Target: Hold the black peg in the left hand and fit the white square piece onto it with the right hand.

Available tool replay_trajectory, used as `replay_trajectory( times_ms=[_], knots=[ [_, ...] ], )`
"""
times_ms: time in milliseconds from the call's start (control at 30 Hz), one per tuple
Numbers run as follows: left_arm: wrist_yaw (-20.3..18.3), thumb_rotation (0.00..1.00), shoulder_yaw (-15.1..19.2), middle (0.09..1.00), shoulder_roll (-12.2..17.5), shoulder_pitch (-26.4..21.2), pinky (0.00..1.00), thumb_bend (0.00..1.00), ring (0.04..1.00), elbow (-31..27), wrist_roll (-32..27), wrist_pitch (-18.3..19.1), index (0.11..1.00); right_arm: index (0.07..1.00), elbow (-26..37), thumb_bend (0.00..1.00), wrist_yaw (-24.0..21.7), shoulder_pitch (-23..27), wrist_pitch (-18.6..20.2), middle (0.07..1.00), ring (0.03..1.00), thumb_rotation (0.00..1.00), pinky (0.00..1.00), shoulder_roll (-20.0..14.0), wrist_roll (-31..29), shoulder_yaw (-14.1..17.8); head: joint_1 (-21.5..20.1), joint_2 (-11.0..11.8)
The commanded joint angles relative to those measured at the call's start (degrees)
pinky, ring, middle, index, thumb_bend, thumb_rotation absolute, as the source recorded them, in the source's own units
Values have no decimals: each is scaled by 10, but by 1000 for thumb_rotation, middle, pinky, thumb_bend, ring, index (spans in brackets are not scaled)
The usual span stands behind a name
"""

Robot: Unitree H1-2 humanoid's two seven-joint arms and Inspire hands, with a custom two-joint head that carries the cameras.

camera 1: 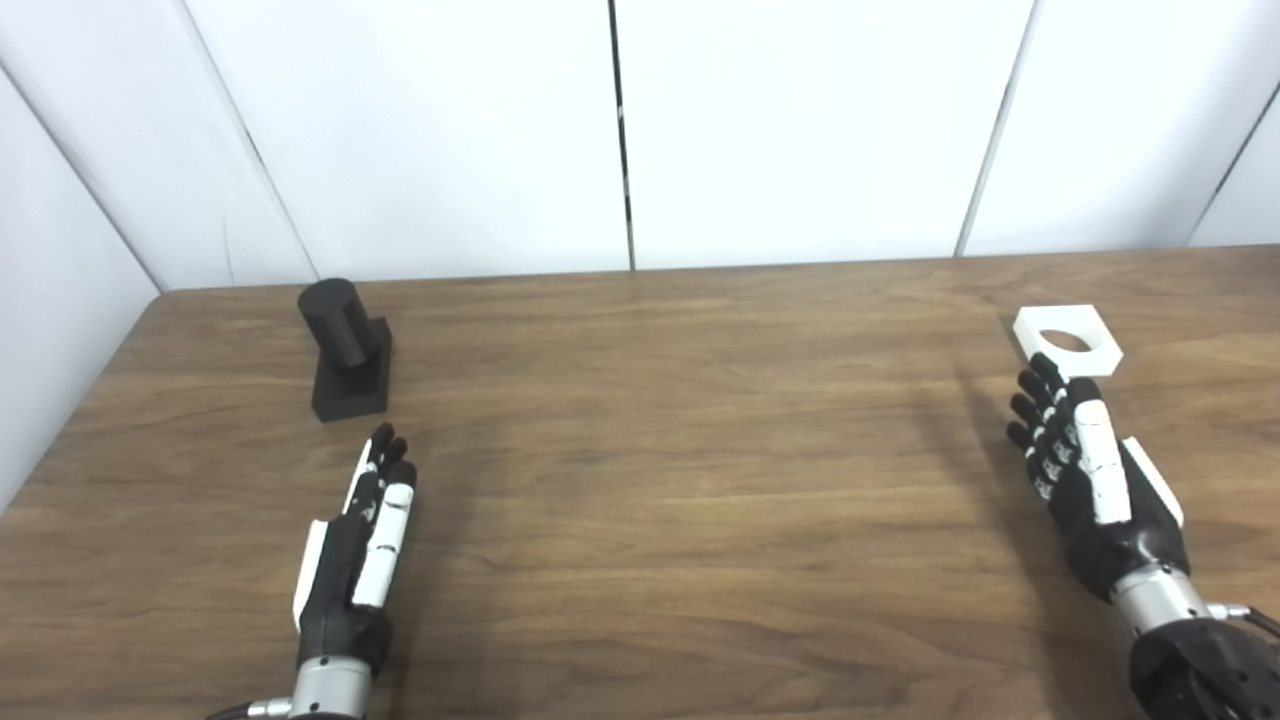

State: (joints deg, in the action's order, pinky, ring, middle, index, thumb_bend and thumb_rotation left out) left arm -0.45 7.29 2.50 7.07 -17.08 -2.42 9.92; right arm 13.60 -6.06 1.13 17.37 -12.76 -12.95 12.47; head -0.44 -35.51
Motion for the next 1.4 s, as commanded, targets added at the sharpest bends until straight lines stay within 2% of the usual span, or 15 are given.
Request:
replay_trajectory(
  times_ms=[0,533,700,733,800,867,933,1000,1067,1100,1233,1367],
  knots=[
    [2,792,0,977,5,-5,1000,495,995,-21,1,-8,1000,1000,19,471,1,21,-6,1000,1000,1000,1000,-5,-7,2,-1,0],
    [2,815,-5,979,6,-1,1000,500,992,-27,8,-5,1000,1000,16,475,0,20,-7,1000,1000,1000,1000,-3,-14,3,7,-2],
    [10,785,-7,979,4,-9,1000,486,992,-33,22,-3,1000,1000,16,477,-1,21,-7,1000,1000,1000,1000,-6,-14,3,22,-5],
    [18,763,-9,978,4,-13,1000,479,992,-36,41,-3,1000,1000,16,477,-3,20,-7,1000,1000,1000,1000,-8,-15,3,34,-6],
    [47,770,-22,954,6,-23,1000,493,976,-50,129,16,1000,1000,15,486,-6,20,-6,1000,1000,1000,1000,-11,-19,4,49,-8],
    [70,715,-29,945,1,-36,1000,498,976,-66,194,42,995,1000,13,497,-8,20,-7,1000,1000,1000,1000,-14,-25,7,66,-12],
    [80,664,-37,949,-3,-51,995,527,974,-85,256,87,985,1000,11,509,-7,21,-6,1000,1000,1000,1000,-19,-26,8,88,-17],
    [79,631,-44,971,-2,-66,989,576,992,-98,311,134,993,1000,11,514,-7,22,-2,1000,1000,1000,1000,-21,-27,8,92,-18],
    [68,575,-39,979,-9,-82,939,627,988,-99,363,164,990,1000,12,518,-5,21,1,1000,1000,1000,1000,-20,-29,8,94,-21],
    [59,540,-31,981,-16,-88,886,663,976,-99,384,169,988,1000,14,520,-5,21,3,1000,1000,1000,1000,-20,-29,8,92,-23],
    [12,479,12,982,-43,-121,799,743,958,-84,480,170,984,1000,18,527,-8,22,3,1000,1000,1000,1000,-21,-30,5,89,-24],
    [-41,525,42,977,-59,-157,791,755,955,-69,576,170,985,1000,17,555,-15,23,-4,1000,1000,1000,1000,-28,-25,-3,87,-26]
  ],
)
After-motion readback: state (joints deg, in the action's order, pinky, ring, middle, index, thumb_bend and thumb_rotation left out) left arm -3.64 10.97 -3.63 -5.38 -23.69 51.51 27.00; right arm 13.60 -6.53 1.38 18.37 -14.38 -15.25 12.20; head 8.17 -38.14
